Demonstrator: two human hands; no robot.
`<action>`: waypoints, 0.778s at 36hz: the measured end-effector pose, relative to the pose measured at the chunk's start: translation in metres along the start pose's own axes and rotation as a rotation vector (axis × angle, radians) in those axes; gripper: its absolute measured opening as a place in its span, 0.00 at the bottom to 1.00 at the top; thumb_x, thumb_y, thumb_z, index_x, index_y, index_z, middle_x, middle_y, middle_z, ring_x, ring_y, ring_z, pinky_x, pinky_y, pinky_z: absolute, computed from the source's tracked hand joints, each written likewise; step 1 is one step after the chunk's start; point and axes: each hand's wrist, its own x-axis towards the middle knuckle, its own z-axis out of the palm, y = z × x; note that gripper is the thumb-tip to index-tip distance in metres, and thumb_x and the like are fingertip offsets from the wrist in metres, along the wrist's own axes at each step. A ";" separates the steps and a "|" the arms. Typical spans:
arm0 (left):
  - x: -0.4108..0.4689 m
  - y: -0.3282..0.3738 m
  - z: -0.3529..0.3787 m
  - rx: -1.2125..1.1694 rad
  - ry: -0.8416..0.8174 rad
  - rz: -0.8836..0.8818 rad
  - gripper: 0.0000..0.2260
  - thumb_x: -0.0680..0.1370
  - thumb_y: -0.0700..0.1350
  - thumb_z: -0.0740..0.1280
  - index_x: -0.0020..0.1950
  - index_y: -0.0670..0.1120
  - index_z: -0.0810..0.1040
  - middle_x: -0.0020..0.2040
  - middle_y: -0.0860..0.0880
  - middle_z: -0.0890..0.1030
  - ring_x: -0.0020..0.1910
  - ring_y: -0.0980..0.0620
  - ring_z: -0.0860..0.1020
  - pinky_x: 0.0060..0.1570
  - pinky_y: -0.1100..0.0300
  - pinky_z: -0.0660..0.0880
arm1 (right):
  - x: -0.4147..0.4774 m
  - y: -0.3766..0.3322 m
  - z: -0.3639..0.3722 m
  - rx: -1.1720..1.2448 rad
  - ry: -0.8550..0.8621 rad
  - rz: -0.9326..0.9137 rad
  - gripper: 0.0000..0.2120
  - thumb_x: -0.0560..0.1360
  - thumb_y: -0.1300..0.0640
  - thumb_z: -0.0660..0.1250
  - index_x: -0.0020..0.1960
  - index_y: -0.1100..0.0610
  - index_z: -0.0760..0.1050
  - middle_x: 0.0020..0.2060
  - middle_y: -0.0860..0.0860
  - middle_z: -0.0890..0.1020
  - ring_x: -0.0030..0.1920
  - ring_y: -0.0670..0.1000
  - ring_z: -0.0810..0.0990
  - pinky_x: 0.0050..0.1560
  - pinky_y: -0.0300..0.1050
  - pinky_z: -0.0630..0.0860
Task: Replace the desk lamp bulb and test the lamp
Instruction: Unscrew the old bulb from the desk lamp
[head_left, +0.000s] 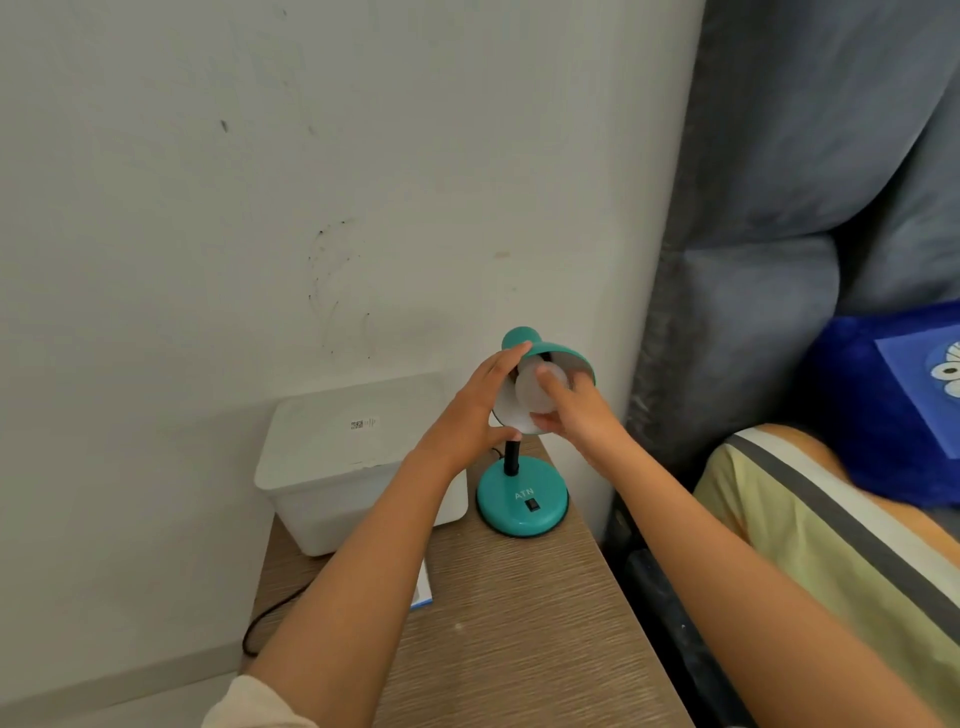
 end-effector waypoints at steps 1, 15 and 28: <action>0.000 0.000 0.000 -0.001 0.002 -0.002 0.44 0.69 0.36 0.74 0.72 0.62 0.52 0.73 0.52 0.61 0.66 0.63 0.61 0.64 0.69 0.60 | 0.001 0.001 0.001 -0.003 0.011 -0.010 0.28 0.76 0.48 0.62 0.71 0.58 0.59 0.64 0.55 0.70 0.59 0.52 0.73 0.56 0.49 0.78; 0.000 0.000 0.000 -0.004 -0.006 -0.005 0.44 0.69 0.35 0.74 0.71 0.63 0.51 0.73 0.52 0.61 0.66 0.62 0.61 0.65 0.66 0.61 | 0.001 0.002 0.004 -0.105 0.033 -0.151 0.24 0.77 0.49 0.61 0.70 0.56 0.61 0.63 0.54 0.71 0.56 0.51 0.73 0.54 0.49 0.79; 0.000 -0.003 0.001 0.018 0.011 0.010 0.44 0.69 0.34 0.74 0.71 0.63 0.51 0.74 0.51 0.61 0.65 0.66 0.60 0.60 0.79 0.56 | 0.004 0.000 0.005 0.116 0.028 -0.040 0.28 0.75 0.48 0.65 0.70 0.57 0.61 0.60 0.50 0.71 0.60 0.51 0.72 0.55 0.48 0.77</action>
